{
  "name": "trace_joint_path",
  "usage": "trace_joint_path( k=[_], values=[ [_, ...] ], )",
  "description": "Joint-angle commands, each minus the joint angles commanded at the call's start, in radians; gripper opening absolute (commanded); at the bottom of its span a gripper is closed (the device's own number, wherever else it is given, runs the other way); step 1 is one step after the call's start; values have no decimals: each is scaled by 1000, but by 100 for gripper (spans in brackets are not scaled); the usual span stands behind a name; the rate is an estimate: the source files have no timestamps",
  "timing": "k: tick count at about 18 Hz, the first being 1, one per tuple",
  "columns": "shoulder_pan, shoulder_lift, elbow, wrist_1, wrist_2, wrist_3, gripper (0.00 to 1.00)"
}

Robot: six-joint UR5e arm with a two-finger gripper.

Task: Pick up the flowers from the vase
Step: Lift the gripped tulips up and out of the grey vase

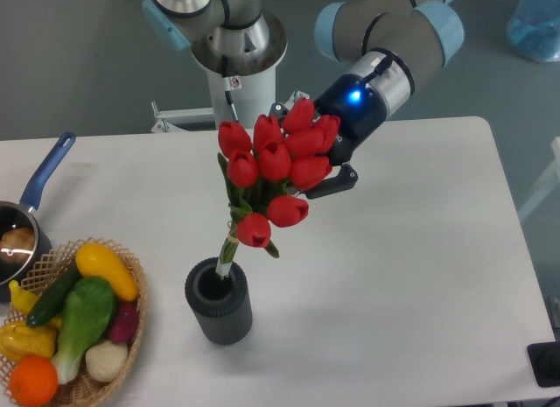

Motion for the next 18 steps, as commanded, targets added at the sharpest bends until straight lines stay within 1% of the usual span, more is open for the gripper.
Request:
trace_joint_path(
  k=[5,15,18],
  values=[
    [20,6,0,0,0,0,32],
    [109,5,20,-2,3,2,32],
    [136,2,17,-2,6,9,32]
  ],
)
